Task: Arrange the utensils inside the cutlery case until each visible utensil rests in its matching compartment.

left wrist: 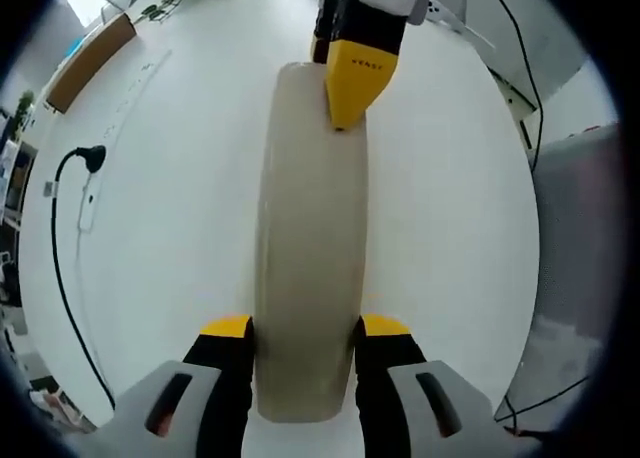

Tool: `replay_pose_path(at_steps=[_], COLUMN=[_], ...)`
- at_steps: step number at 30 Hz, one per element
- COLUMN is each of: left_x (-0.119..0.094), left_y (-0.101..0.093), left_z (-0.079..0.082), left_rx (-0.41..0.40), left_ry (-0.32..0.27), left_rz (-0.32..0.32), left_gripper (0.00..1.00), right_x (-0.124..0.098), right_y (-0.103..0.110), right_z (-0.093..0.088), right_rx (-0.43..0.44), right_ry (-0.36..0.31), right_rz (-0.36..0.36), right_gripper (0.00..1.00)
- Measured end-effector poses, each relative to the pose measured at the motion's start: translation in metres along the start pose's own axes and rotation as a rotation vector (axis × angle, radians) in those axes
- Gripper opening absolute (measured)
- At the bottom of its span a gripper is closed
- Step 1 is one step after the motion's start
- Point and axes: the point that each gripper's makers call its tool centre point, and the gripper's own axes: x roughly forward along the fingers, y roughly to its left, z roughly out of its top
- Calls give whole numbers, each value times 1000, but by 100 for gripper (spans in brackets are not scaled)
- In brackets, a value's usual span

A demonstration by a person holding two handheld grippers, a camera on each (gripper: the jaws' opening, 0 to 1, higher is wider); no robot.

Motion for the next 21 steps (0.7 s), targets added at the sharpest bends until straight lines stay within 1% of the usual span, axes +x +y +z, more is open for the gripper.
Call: replay_pose_path(at_steps=[1, 5, 7, 9, 11, 14, 17, 19, 21], left_x=[0, -3, -3, -3, -2, -1, -1, -2, -3], left_y=[-2, -4, -6, -5, -9, -9, -9, -6, -7], left_z=[-1, -6, -6, -6, -7, -6, -6, -4, -3], left_rx=[4, 12, -10, -8, -28, -26, -27, -19, -8], left_ry=[5, 10, 4, 1, 4, 3, 7, 2, 4], left_rz=[-1, 2, -7, 4, -12, -1, -4, 15, 13], left_gripper=[40, 40, 40, 40, 40, 40, 40, 40, 40], right_x=[4, 6, 8, 9, 9, 11, 9, 9, 7], right_y=[-3, -1, -4, -5, -5, -9, -10, -12, -12], right_z=[5, 5, 10, 11, 13, 19, 18, 17, 15], right_rx=[0, -3, -13, -22, -23, -36, -48, -59, -62], right_ry=[6, 5, -5, -3, -5, -8, -13, -17, -22], right_rz=[2, 19, 10, 5, 2, -6, -13, -22, -20], right_gripper=[31, 30, 30, 30, 29, 29, 29, 29, 30])
